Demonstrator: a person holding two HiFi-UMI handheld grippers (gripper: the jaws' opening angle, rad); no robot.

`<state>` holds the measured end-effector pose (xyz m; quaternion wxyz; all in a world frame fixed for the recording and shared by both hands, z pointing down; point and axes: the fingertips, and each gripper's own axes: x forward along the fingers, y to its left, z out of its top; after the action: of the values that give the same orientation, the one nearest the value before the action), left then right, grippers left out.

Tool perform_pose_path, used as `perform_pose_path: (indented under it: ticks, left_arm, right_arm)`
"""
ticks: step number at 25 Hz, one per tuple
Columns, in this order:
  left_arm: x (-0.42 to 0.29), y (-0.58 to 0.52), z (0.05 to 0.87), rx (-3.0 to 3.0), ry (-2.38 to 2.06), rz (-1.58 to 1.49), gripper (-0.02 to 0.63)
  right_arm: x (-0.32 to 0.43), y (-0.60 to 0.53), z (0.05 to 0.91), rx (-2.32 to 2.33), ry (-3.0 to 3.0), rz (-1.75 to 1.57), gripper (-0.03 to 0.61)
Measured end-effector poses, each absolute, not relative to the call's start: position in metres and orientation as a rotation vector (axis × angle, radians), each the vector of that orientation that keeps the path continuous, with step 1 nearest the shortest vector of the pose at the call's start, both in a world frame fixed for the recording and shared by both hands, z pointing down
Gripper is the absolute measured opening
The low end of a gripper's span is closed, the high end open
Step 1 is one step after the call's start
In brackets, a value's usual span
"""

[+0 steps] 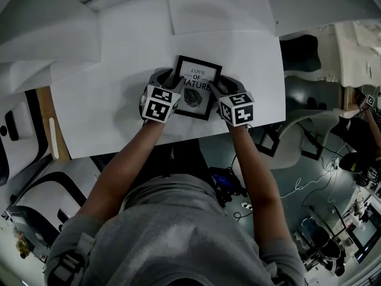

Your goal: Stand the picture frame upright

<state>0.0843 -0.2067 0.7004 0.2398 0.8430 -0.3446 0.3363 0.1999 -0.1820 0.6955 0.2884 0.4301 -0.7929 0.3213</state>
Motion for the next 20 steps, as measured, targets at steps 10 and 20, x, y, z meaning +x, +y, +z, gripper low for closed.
perform_pose_path:
  ticks: [10,20]
  left_arm:
    - [0.075,-0.200,0.698,2.178,-0.957,0.819,0.141]
    - [0.051,-0.213,0.692,2.134,-1.117,0.709,0.087]
  right_arm:
    - [0.189,-0.188,0.672,1.195,-2.294,0.920,0.163]
    - [0.176,-0.178,0.652,1.141,-2.450,1.390,0.166]
